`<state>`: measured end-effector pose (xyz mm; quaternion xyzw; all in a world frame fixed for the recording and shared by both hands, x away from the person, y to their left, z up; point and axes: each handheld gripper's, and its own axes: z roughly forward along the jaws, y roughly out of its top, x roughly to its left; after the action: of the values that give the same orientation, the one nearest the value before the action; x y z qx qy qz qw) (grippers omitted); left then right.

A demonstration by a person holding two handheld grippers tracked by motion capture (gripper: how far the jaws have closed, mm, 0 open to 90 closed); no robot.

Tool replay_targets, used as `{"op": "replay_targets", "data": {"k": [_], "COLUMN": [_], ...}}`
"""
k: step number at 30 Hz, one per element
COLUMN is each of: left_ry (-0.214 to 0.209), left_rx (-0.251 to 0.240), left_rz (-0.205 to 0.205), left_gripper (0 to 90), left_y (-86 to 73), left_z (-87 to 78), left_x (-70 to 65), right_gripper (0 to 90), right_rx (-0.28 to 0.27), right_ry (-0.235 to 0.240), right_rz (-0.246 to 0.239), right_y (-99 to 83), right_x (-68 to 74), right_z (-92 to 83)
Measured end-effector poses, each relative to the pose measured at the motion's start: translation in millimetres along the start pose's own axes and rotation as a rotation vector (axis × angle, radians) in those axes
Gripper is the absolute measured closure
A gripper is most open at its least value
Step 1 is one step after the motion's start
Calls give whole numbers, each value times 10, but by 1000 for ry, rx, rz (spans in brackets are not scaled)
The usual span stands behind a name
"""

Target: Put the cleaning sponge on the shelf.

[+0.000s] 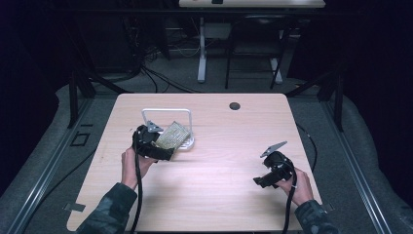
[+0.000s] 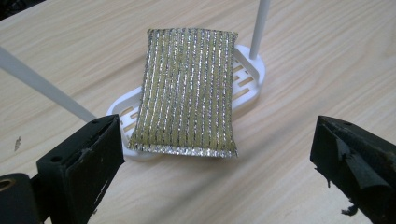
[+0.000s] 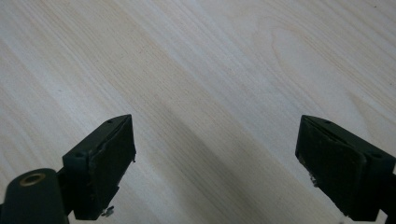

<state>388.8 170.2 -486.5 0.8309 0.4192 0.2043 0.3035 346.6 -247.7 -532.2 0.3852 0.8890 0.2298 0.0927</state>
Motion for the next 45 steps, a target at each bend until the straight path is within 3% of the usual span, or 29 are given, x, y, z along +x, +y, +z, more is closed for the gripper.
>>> {"op": "replay_targets", "data": {"k": [18, 25, 37, 41, 45], "left_ry": [12, -1, -40, -31, -46], "left_rx": [-45, -7, 99, 82, 90], "left_rz": [21, 23, 28, 61, 63], "left_gripper": [18, 13, 1, 35, 35], "left_y": [-354, -555, -951, -1007, -1013], "left_z": [-404, -469, -491, -540, -505], "left_x": [-102, -140, -244, -253, -245], "right_gripper": [119, 119, 119, 119, 121], "right_rx": [-3, -2, 7, 9, 10], "right_ry": [2, 1, 3, 8, 8], "right_rz": [1, 1, -4, -5, -12], "right_y": [6, 7, 7, 11, 12], "right_x": [16, 20, 29, 31, 34], "right_z": [-3, -4, 8, 15, 19]}}
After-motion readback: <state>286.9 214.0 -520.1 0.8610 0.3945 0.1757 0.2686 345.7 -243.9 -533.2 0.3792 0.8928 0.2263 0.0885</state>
